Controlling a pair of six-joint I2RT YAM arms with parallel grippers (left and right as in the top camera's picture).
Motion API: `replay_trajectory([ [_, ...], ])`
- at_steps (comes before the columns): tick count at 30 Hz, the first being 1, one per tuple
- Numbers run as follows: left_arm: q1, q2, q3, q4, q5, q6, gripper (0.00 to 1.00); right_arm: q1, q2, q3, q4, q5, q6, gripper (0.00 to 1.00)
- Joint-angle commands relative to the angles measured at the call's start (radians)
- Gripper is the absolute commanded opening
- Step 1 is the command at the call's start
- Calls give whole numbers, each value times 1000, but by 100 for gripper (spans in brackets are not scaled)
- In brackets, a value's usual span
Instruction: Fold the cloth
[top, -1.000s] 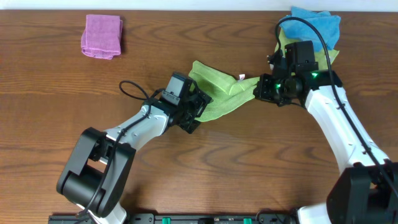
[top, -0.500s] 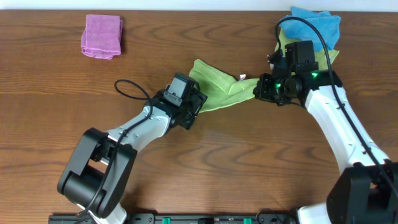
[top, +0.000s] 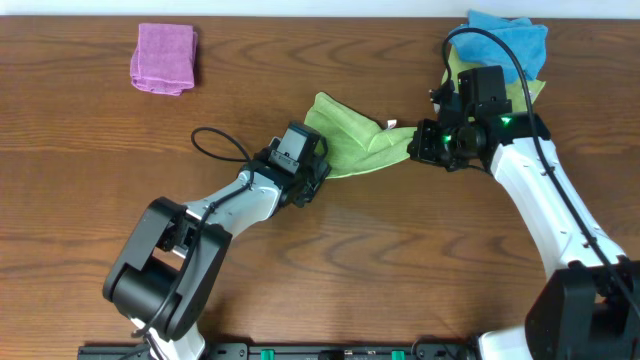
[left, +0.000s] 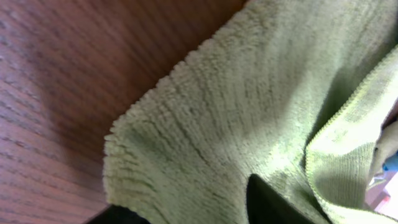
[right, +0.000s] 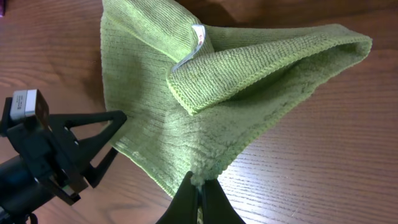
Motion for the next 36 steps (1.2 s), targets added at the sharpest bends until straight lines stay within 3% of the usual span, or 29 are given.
replay_trajectory([
  [1, 20, 21, -6, -2, -14, 59, 30, 4, -14, 19, -1, -1, -28, 2],
  [3, 40, 20, -6, 0, 11, 128, 12, 4, -14, 19, -1, 0, -34, 2],
  [4, 52, 18, -5, -1, 17, 174, 10, 4, -14, 19, -1, 2, -39, 2],
  [8, 127, -14, -3, -35, 59, 354, 5, 3, -14, 19, -2, 3, -43, 2],
  [16, 243, -148, 1, -172, 35, 698, 8, 3, -14, 19, -24, 2, -43, 1],
  [23, 249, -275, 2, -309, -154, 808, 13, 3, -14, 19, -85, -55, -55, 2],
  [26, 249, -286, 2, -348, -148, 816, 12, 3, -14, 19, -109, -94, -55, 2],
  [28, 249, -288, 2, -394, -137, 820, 6, 3, -14, 19, -133, -110, -66, 2],
  [36, 249, -288, 2, -562, -104, 819, 6, 4, -14, 19, -283, -110, -92, 2],
])
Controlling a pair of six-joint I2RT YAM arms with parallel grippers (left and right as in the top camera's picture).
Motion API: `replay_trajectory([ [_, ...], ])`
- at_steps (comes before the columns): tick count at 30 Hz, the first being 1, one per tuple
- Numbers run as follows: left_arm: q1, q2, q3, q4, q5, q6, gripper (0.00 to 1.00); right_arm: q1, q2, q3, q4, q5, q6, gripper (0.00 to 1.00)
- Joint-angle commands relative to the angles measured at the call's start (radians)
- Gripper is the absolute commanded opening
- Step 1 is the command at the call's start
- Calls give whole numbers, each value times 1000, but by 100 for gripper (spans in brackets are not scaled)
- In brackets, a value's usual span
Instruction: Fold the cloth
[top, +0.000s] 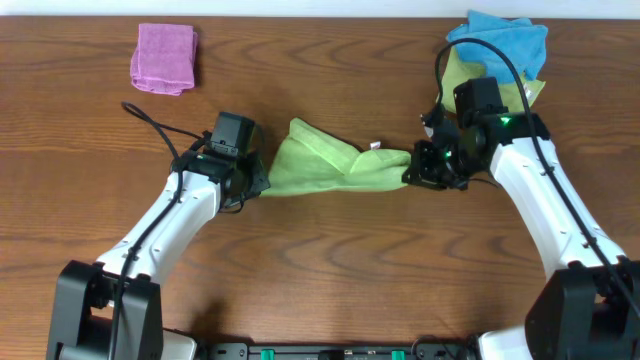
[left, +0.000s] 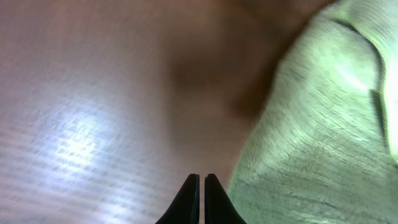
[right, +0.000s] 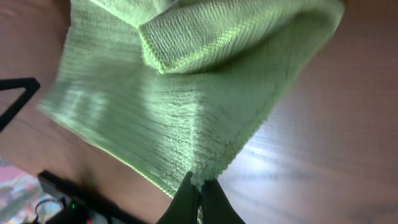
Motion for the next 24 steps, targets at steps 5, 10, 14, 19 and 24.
replay_trajectory([
  [5, 7, -10, 2, -129, 35, 18, 6, 3, -14, 17, -85, -2, -24, 23],
  [10, 7, -11, 2, -90, 68, 6, 6, 3, -14, 17, -87, 2, -25, 99],
  [14, 7, -11, 2, 0, 167, 6, 6, 3, -14, 17, -77, 50, -25, 96],
  [19, -6, 0, 2, 126, 193, 15, 6, 1, -14, 17, -64, 175, 7, 1],
  [24, -50, 43, 2, 205, 224, 14, 6, -34, -20, 24, -46, 314, 67, 1],
])
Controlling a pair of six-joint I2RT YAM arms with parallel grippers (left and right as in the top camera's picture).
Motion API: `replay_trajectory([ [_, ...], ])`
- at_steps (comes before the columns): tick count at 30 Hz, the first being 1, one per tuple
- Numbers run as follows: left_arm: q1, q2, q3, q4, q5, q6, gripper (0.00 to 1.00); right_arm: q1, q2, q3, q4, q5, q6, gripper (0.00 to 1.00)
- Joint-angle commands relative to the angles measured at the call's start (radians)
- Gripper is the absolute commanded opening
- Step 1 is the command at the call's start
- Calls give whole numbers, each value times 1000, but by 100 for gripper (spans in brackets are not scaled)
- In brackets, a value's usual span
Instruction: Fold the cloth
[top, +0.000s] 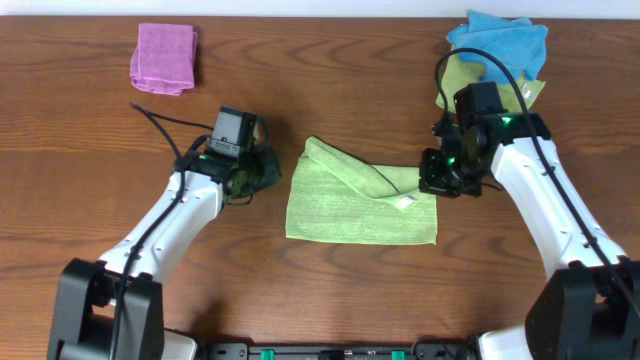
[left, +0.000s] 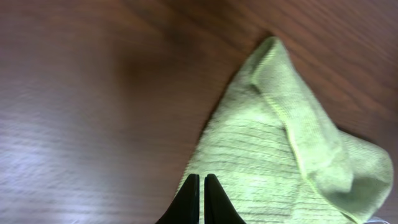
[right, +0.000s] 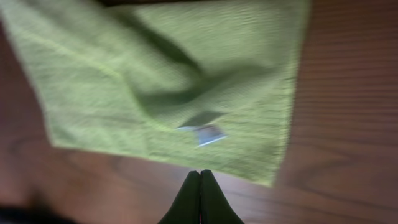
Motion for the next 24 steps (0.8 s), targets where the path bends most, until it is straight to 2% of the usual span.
replay_trajectory([
  [1, -47, 47, 2, 41, 48, 14, 6, -36, -28, 27, 2, 107, 40, 1],
  [6, -142, 113, 2, 107, 10, 44, 6, -108, -175, 41, 43, 192, 34, 2],
  [10, -160, 129, 2, 161, -48, 43, 6, -136, -295, 41, 57, 191, 12, 2],
  [18, -160, 245, 2, 356, -43, 35, 6, -134, -368, 40, 31, 175, -14, 2],
  [24, -160, 294, 2, 395, -38, 32, 6, -134, -369, 40, 7, 175, -25, 1],
])
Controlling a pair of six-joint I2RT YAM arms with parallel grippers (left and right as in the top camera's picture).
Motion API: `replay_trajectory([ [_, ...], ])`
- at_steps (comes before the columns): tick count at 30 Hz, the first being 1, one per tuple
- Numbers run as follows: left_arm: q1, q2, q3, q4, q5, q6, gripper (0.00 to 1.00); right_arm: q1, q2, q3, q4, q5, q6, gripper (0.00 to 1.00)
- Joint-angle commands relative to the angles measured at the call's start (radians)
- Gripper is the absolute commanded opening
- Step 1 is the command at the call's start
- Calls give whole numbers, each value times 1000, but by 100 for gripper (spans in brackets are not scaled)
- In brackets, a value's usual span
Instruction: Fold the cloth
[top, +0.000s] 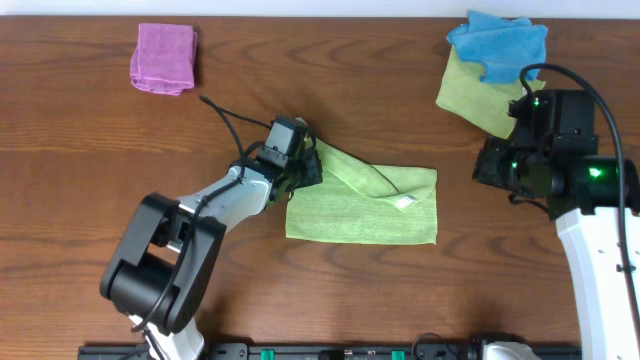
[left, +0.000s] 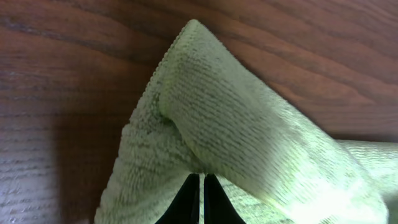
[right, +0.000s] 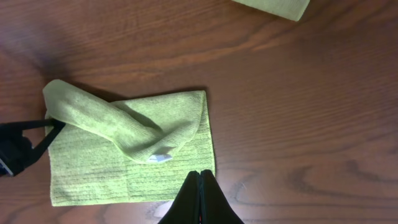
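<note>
The green cloth (top: 360, 208) lies on the table as a rough rectangle. A loose flap (right: 124, 127) runs slantwise over its upper half and ends at a white tag (right: 163, 158). My left gripper (top: 308, 168) is at the cloth's upper left corner. It is shut (left: 201, 179), with its tips against the raised fold (left: 224, 118). Whether any cloth is pinched does not show. My right gripper (top: 487, 168) is shut with nothing in it, off to the right of the cloth. From its wrist view its tips (right: 200, 177) hang high above the cloth's lower right corner.
A folded pink cloth (top: 163, 58) lies at the far left. At the far right a blue cloth (top: 497, 38) rests on a yellow-green one (top: 478, 92), whose edge shows in the right wrist view (right: 280, 6). The left arm's cable (top: 232, 125) loops over the table.
My left gripper has moved right from beside the cloth to its upper left corner. My right gripper has moved right and up, off the cloth's right edge. The cloth lies as before.
First both grippers held the green cloth bunched between them near the middle. Then it hung stretched between them, further left. Then it lay flat with a flap across it and both grippers off it. Now the left is back at its corner and the right is withdrawn.
</note>
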Motion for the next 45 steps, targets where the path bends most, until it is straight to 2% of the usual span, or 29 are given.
replay_trajectory([
  [1, 1, 15, 2, 9, -14, 7, 6, -4, -16, 7, -5, 3, -20, 2],
  [7, 1, 44, 2, 3, -29, 8, 6, -4, -16, 7, -5, 3, -25, 2],
  [13, 38, 44, 2, -73, -160, 20, 6, -4, -16, 7, -5, 5, -28, 2],
  [21, 232, 31, 2, -151, -157, 109, 6, -4, -16, 7, -3, 11, -43, 2],
  [25, 276, 26, 2, -170, -85, 131, 6, -3, -14, 6, 1, 10, -42, 1],
  [31, 276, 12, 3, -177, -57, 130, 6, 22, 11, 3, -1, 2, -79, 2],
  [38, 277, -193, 3, -259, -37, 130, 6, 133, 31, 3, 59, 3, -206, 2],
  [45, 277, -485, 3, -479, -96, 130, 6, 275, 99, 3, 121, 102, -391, 2],
])
